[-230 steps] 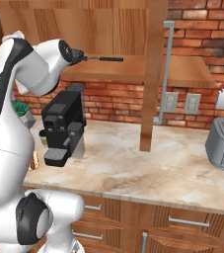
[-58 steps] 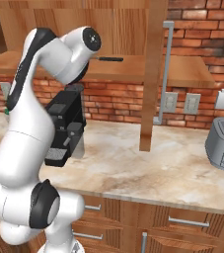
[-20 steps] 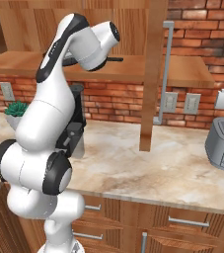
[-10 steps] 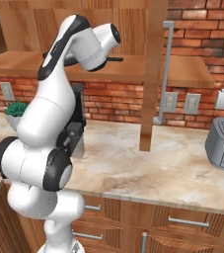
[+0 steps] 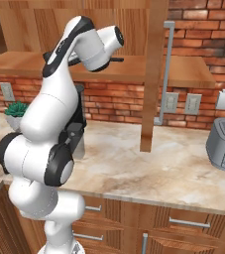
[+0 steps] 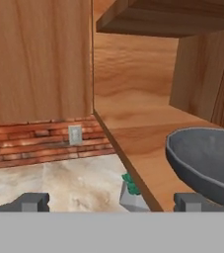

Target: Pick the pan from the cabinet and place it on the stove. Then turn on the stove burner for the pan.

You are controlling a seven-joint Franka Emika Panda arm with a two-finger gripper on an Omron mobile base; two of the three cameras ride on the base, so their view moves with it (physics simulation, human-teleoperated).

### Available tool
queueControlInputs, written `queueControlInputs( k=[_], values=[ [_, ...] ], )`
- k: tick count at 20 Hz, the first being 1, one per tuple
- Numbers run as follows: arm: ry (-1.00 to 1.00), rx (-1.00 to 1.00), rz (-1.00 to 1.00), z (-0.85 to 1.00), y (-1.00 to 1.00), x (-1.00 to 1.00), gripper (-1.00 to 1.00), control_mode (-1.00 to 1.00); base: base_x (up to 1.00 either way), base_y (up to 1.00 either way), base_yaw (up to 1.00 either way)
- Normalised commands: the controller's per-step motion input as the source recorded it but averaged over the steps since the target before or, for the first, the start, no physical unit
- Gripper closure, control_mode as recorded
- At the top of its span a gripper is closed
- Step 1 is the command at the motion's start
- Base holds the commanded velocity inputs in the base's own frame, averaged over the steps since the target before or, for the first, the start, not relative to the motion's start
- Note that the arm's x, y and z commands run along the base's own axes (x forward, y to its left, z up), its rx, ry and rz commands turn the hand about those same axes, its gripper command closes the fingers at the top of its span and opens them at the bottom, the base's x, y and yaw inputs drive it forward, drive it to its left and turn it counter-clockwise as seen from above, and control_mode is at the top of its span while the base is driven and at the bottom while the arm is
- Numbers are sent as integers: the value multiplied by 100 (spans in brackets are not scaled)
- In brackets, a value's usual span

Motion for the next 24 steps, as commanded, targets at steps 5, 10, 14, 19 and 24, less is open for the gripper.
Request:
queueControlInputs(
  k=[5,10,14,19,24],
  values=[
    [-10,0,5,-6,-21,18,-100,-100,0,0,0],
    [-6,-1,4,-3,-18,20,-100,-100,0,0,0],
    [-2,-2,0,0,-7,19,-100,-100,0,0,0],
    [-1,0,1,0,-9,20,-100,-100,0,0,0],
    [-1,0,1,-1,-9,19,-100,-100,0,0,0]
  ],
)
